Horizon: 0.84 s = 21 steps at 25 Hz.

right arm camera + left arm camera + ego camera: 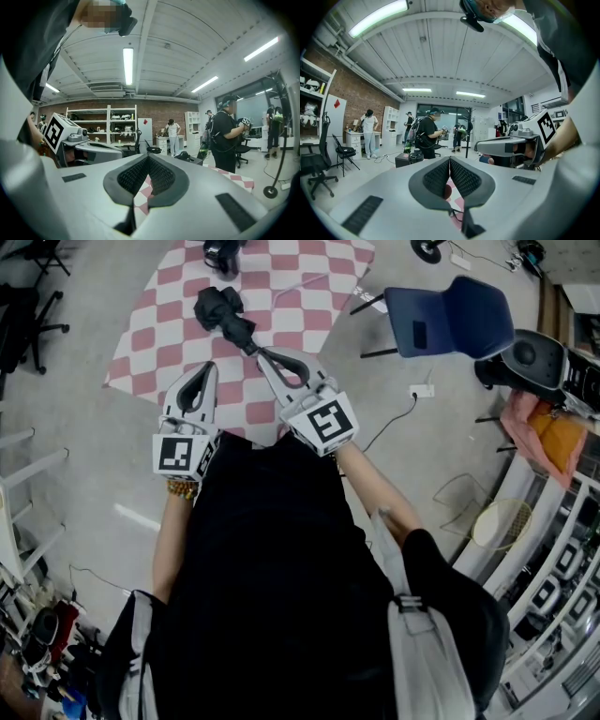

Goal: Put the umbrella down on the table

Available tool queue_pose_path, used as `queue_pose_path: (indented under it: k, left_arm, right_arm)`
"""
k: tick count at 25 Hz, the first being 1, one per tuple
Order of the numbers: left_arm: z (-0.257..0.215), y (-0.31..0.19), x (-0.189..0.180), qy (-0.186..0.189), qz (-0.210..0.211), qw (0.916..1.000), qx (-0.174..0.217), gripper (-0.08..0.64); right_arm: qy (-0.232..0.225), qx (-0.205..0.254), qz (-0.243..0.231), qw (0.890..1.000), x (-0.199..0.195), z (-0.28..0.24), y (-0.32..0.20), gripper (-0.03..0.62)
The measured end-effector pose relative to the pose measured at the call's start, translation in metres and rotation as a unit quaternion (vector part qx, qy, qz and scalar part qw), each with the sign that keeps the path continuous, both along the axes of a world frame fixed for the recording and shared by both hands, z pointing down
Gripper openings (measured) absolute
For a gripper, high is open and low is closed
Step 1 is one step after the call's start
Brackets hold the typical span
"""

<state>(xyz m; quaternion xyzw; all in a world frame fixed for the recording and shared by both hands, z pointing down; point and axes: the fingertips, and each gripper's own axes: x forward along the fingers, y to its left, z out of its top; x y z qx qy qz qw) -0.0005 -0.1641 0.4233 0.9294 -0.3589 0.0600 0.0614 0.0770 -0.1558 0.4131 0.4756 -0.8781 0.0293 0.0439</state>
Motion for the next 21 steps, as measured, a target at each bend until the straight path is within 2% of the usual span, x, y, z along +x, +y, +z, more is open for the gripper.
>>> queue_pose_path:
  k: [7,21]
  left_arm:
    - [0.005,0.002,-0.008,-0.004,-0.010,0.9999,-0.005,0.015]
    - [0.005,-0.005,-0.021,-0.003,-0.019,0.9998,-0.006,0.015]
  right_arm:
    - [-0.009,-0.001,0.014,1.000,0.016,-0.002,-0.009,0.017]
    - [0.005,0.002,0.024,1.000,0.028,-0.005,-0.024,0.015]
